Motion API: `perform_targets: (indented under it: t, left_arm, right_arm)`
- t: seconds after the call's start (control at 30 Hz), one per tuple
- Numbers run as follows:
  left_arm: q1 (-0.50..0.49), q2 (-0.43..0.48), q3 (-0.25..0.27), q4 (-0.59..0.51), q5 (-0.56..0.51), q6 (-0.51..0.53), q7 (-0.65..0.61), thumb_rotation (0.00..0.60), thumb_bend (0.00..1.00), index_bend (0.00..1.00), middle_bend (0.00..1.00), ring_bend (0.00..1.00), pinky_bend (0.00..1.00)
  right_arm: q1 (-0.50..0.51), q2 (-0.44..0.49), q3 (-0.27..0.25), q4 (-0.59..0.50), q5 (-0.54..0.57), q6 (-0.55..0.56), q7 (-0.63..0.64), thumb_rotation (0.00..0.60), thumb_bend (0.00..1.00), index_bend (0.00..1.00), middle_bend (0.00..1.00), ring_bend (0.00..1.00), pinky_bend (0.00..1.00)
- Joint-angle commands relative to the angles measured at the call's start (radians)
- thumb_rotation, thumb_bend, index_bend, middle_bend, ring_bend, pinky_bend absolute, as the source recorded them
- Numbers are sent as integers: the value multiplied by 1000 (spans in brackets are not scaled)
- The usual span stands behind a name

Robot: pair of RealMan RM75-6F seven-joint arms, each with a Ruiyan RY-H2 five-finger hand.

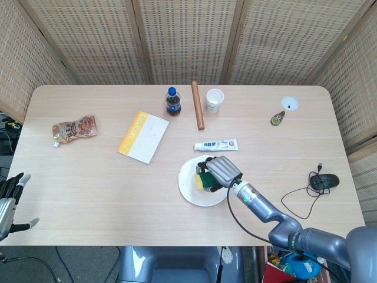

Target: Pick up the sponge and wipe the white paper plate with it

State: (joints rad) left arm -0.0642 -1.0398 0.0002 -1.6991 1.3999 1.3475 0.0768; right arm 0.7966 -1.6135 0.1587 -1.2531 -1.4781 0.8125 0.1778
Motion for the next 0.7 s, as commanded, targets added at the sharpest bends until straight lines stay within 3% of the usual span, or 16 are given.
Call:
perform_targets:
  t: [0.03,0.5,0.7]
  left_arm:
    - [-4,-1,-1,1,-7,-7,3,600,0,0,0,0,0]
    - [-5,-8,5,-2,-5,-3,20,600,0,0,0,0,0]
    - [-4,-8,7,-1,-4,0,18,600,0,0,0,0,0]
  right_arm:
    - [23,-53,-21,69,-24,-8,26,600,207,434,488,349,434]
    - [13,-165,-137,273,-144,84,149,600,296,455,508,350,434]
    - [14,-201,-149,337,-147,92,195,600,302,466,516,350,434]
